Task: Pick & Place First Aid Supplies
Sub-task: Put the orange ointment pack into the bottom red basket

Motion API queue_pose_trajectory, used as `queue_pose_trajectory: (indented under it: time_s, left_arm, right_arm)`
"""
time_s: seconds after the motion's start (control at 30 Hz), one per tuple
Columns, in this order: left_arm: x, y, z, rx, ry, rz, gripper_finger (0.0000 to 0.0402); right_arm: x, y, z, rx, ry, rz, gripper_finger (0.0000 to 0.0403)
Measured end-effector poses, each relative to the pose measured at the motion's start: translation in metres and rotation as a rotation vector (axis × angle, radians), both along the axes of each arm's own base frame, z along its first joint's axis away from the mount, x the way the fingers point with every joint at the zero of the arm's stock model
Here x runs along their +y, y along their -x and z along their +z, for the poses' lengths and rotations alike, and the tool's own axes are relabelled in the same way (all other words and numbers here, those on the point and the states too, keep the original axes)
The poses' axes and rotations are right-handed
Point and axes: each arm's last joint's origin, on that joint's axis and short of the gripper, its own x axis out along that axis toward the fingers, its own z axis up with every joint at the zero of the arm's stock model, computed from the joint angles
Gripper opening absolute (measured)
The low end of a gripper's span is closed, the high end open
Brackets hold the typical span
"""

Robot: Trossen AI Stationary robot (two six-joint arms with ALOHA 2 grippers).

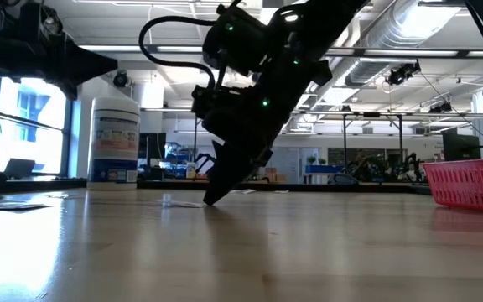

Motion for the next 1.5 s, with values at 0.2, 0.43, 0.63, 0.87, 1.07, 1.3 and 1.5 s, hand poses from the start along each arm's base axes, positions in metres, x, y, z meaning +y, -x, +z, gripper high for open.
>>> queue_pose_trajectory:
  time_s: [0.2, 0.43, 0.63, 0.87, 1.07, 1.3, 1.5]
  left_arm:
    - [0.000, -0.001, -0.003, 0.033, -0.002, 0.005, 0.0000]
    - [0.001, 0.000, -0.004, 0.046, -0.006, 0.050, 0.0000]
    - [0.002, 0.000, -0.005, 0.056, -0.008, 0.077, 0.0000]
    - [0.003, 0.001, -0.005, 0.056, -0.002, 0.128, 0.0000]
    - [0.004, 0.001, -0.005, 0.058, 0.000, 0.148, 0.0000]
    - [0.004, 0.001, -0.005, 0.059, 0.000, 0.148, 0.0000]
    - [0.004, 0.001, -0.005, 0.064, 0.000, 0.152, 0.0000]
  right_arm:
    - [0.009, 0.001, 0.029, -0.094, -0.003, 0.017, 0.0023]
    - [0.017, -0.015, 0.032, -0.274, 0.018, 0.073, 0.0077]
    - [0.014, -0.022, 0.012, -0.296, 0.043, 0.015, 0.0121]
    - [0.008, -0.027, 0.018, -0.370, 0.041, -0.003, 0.0126]
    - [0.010, -0.019, 0.009, -0.233, 0.017, 0.034, 0.0118]
    - [0.019, -0.010, 0.004, -0.130, -0.063, 0.072, 0.0123]
    - [0.017, 0.009, 0.017, 0.034, -0.129, 0.116, 0.0123]
